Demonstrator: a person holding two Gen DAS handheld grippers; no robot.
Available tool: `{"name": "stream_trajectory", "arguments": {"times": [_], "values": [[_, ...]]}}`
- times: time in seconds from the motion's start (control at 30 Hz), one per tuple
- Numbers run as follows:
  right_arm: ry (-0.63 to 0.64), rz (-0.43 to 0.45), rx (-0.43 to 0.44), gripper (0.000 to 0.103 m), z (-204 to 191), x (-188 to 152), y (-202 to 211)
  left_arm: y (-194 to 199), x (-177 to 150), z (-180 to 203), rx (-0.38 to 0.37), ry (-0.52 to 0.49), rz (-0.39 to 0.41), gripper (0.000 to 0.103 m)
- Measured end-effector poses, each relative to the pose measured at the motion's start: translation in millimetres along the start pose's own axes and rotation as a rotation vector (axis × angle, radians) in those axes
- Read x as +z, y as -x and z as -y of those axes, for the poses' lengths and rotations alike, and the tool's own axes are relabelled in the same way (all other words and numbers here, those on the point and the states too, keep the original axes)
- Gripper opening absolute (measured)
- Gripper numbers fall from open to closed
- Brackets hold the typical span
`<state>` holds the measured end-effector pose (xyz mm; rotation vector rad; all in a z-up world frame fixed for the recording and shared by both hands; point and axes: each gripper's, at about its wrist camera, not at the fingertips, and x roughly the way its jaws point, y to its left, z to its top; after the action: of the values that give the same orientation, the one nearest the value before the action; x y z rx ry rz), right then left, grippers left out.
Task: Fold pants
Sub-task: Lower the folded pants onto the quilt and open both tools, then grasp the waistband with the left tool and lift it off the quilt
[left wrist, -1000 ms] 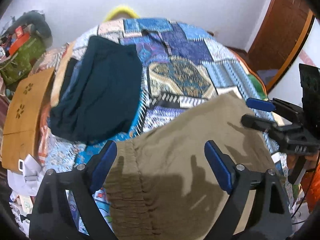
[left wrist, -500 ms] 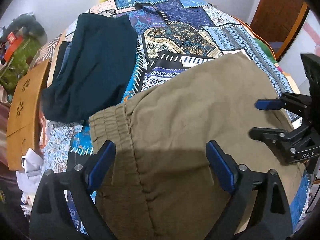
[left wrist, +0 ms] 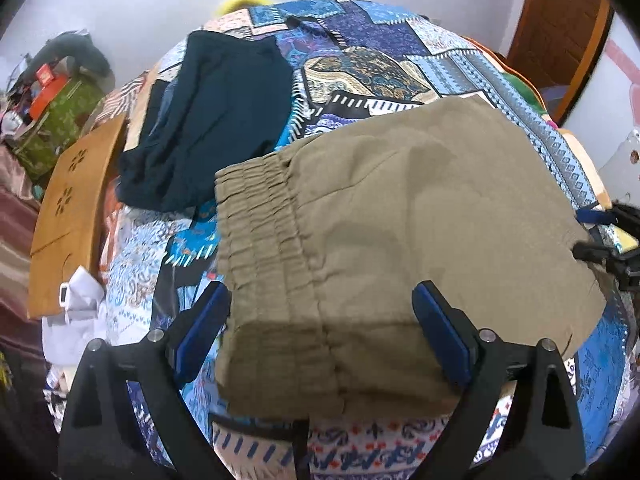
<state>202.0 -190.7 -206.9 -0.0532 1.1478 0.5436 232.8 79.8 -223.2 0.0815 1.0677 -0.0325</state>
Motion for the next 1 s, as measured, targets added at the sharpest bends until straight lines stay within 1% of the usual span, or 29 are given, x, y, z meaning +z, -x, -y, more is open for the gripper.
{"name": "stream_trajectory", "arguments": {"times": [0.07,0.27,0.37,0.47,0.57,0.7,0.77,0.9,1.0], "values": [[-0.005,0.003,-0.026,0.074,2.9,-11.6,4.5,3.5,-4.8,-2.6,-0.005,0.028,0.007,0.094],[-0.08,0.042,-0.024,0.075,14.6,-33.6,19.5,16.7,-25.2,-13.1,-0.025,0.113,0.034,0.094],[-0.093,0.052,-0.04,0.075,13.5,-37.1,24.0,24.1,-30.8,-18.6,-0.034,0.142,0.037,0.094],[-0.086,0.062,-0.058,0.075,10.4,-38.3,28.6,34.2,-34.5,-23.0,-0.025,0.163,0.04,0.094],[-0.064,0.084,-0.072,0.075,3.0,-33.9,37.8,50.2,-38.1,-28.3,-0.034,0.196,0.07,0.094],[-0.038,0.156,-0.068,0.075,-9.1,-21.9,55.3,69.8,-41.9,-35.3,-0.057,0.261,0.111,0.094],[-0.02,0.2,-0.065,0.075,-17.6,-13.3,63.5,75.1,-44.2,-35.9,-0.068,0.283,0.117,0.094],[0.028,0.281,-0.038,0.075,-41.1,2.1,72.5,73.6,-51.5,-31.4,-0.114,0.304,0.095,0.094],[0.051,0.303,-0.002,0.076,-58.2,9.4,63.9,65.2,-57.6,-25.6,-0.164,0.318,0.057,0.094]]}}
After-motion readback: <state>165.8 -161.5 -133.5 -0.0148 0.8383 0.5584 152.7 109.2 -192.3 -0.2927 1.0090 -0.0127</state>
